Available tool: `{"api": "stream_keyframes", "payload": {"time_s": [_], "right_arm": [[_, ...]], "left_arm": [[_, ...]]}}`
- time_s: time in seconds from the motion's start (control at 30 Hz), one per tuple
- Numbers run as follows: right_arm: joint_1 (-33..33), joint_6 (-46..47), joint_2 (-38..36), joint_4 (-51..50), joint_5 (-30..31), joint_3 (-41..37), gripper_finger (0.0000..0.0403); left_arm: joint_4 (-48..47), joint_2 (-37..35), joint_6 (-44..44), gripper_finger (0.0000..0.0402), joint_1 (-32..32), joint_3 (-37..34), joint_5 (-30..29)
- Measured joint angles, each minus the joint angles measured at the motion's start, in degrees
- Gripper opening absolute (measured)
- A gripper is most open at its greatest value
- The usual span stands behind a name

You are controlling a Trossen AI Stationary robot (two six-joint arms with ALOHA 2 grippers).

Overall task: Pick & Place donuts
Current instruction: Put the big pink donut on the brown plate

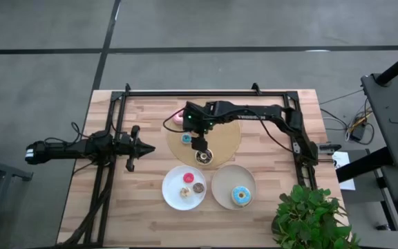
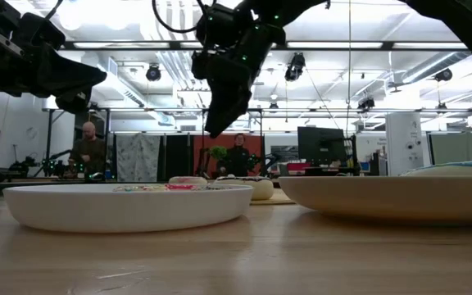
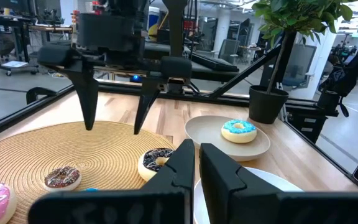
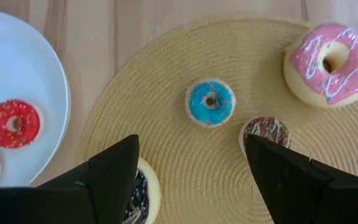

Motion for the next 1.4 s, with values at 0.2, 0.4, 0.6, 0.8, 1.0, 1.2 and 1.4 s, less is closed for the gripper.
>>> {"api": "stream_keyframes", "payload": {"time_s": [0.2,0.4,0.6,0.8,1.0,1.2,1.4], "right_arm": [[1.01,-0.20,-4.09,4.22,-0.09,-7.82,0.0276],[2.81,-1.04,-12.56,15.64,-0.13,-20.05,0.0253],[4.28,0.90,-21.14,29.07,-0.13,-33.01,0.0226],[4.49,1.99,-28.22,34.53,0.05,-41.99,0.0208],[4.49,1.99,-35.13,40.33,0.09,-50.52,0.0195],[4.49,1.97,-41.35,42.02,0.09,-57.54,0.0181],[4.83,1.95,-47.57,46.17,0.06,-64.16,0.0164]], "left_arm": [[0.00,0.00,0.00,0.0000,0.00,-0.01,0.01],[0.02,-0.01,0.00,0.0000,-0.01,-0.01,0.02],[0.00,0.00,0.00,0.0000,0.01,-0.01,0.01],[0.00,0.01,0.00,0.0000,0.01,-0.01,0.01],[0.00,0.01,0.00,0.0000,-0.01,-0.01,0.00],[-0.02,0.01,0.00,0.0000,0.00,-0.01,0.00],[0.00,0.01,0.00,0.0000,0.01,-0.01,0.00]]}}
